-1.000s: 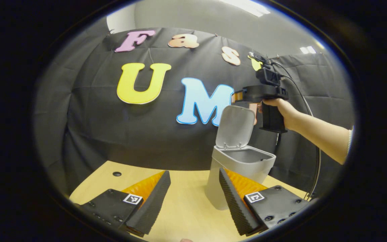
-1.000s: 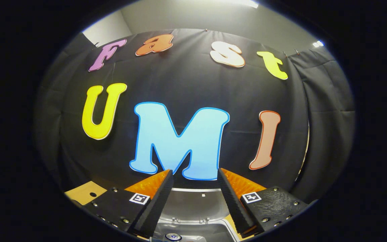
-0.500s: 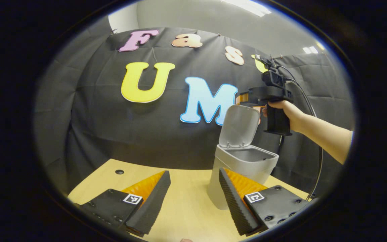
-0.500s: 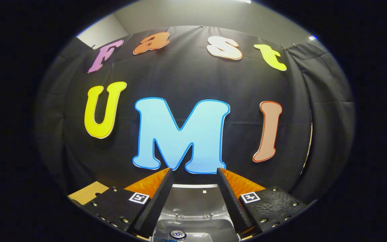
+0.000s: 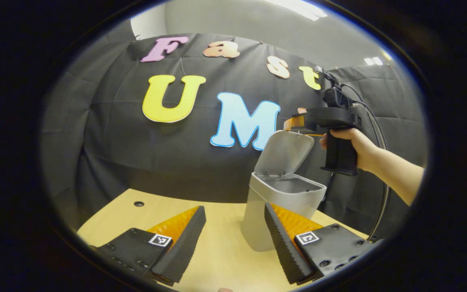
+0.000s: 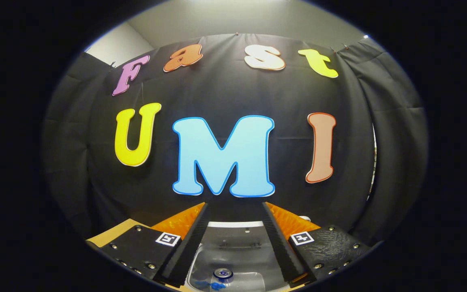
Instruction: Press the lid of the desktop garbage bin to open it, pick up the crumpled paper on the desktop and throw it into the bin, then pick up the pop can on the desktop and drop it into the bin, and finally close the garbage bin lid.
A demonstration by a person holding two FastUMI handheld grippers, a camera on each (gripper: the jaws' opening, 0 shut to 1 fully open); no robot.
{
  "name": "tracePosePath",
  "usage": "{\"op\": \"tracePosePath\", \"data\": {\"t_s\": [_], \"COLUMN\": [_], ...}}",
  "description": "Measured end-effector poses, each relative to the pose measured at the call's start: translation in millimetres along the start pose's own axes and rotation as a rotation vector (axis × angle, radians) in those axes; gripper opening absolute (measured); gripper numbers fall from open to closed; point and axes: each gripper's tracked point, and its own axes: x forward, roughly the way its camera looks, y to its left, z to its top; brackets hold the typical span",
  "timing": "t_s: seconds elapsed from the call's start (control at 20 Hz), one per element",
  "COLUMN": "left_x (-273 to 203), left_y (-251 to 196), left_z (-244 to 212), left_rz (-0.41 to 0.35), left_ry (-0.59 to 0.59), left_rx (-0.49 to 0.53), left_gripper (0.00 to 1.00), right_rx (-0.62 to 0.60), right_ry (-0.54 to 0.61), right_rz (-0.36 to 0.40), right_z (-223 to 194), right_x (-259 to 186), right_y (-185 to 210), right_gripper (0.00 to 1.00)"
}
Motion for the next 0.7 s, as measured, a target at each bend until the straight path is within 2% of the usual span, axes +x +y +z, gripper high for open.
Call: {"op": "tracePosePath", "data": {"t_s": [0.05,0.35,0.7], "left_x": [1,0,-8], "left_y": [-3,-9,-2], "left_z": [1,2,-2], "left_rz": [-0.005,-0.014,-0.001], "left_ry": [-0.002,-0.006,0.003], "left_rx": [0.0,0.004,0.015], "left_gripper": [0.95,0.96,0.95], "right_rx": [0.0,0.006,-0.017], "right_ry": [0.006,0.082,0.166], "right_rz": [0.004,0.029,0.027], "right_z": [-4,-29,-94], "right_x": [-4,-19,-16], "right_y": [0,3,5], "right_gripper": [0.83,0.83,0.84]}}
